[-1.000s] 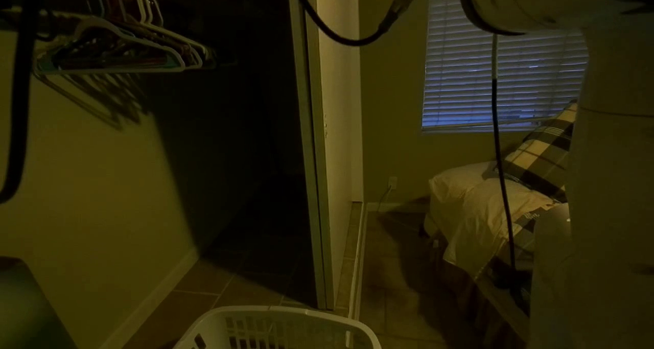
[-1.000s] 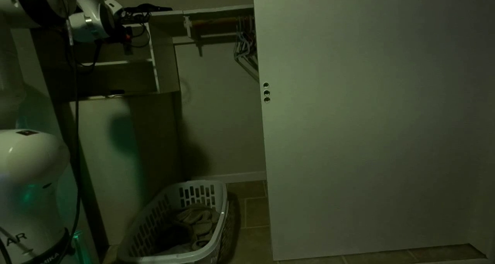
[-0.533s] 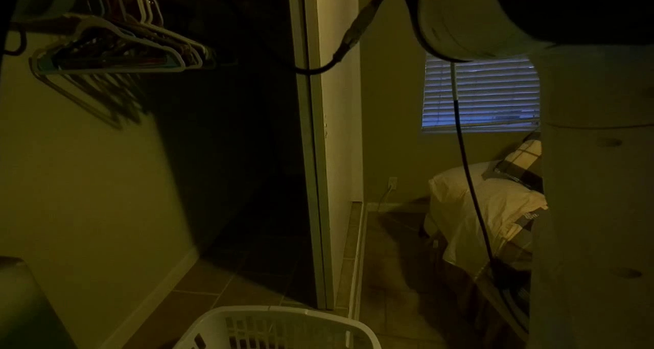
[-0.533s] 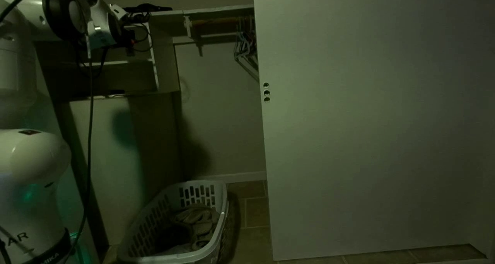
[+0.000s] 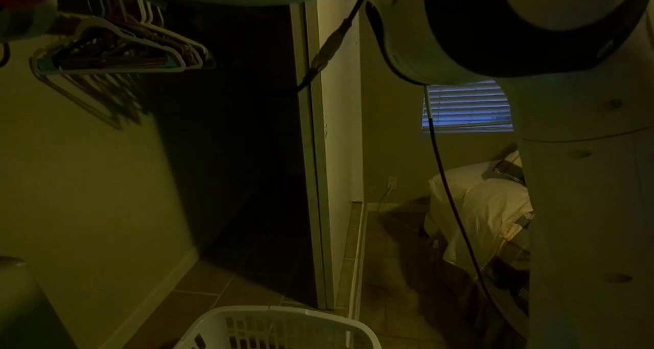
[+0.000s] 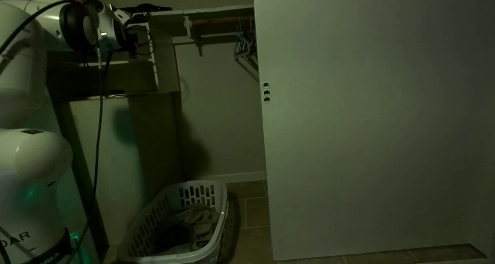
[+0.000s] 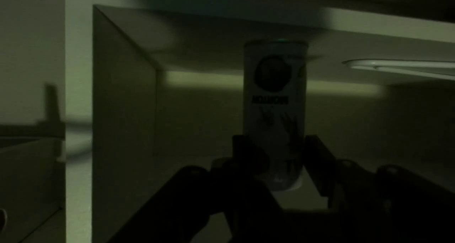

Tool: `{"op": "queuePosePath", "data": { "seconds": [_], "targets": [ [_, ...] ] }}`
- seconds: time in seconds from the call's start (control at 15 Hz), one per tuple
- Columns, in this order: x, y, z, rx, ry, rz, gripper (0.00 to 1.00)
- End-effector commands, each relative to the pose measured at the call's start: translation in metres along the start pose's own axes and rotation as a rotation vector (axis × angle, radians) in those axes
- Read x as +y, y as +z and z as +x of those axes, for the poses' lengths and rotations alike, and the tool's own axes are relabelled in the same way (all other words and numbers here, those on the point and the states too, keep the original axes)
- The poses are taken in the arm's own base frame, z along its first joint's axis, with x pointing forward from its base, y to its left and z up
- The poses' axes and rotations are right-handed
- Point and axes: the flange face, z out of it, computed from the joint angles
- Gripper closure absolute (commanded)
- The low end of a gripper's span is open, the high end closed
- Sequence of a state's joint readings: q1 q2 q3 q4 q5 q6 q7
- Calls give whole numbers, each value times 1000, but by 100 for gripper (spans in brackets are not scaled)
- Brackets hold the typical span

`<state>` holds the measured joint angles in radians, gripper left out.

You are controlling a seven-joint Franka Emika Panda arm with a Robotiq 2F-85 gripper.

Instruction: Remove the black object from the bottom shelf and put it on the top shelf

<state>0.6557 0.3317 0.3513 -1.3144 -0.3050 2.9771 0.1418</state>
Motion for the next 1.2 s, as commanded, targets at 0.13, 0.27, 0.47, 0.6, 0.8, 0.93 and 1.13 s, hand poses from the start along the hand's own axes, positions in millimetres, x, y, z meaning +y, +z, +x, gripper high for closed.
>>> {"op": "queuePosePath", "data": {
  "seconds": [0.13,0.27,0.47,0.6,0.8,0.93,1.13],
  "targets": [
    [7,18,3,41,-2,-18,79],
    [9,22,1,43,-1,-23,79],
    [9,29,-3,38,0,-21,79],
    [9,32,-4,34,3,-26,29],
    [8,21,3,5,-3,-47,15],
    [6,13,9,-6,1,-43,1],
    [0,-9,22,-44,-30,-44,0]
  ]
}}
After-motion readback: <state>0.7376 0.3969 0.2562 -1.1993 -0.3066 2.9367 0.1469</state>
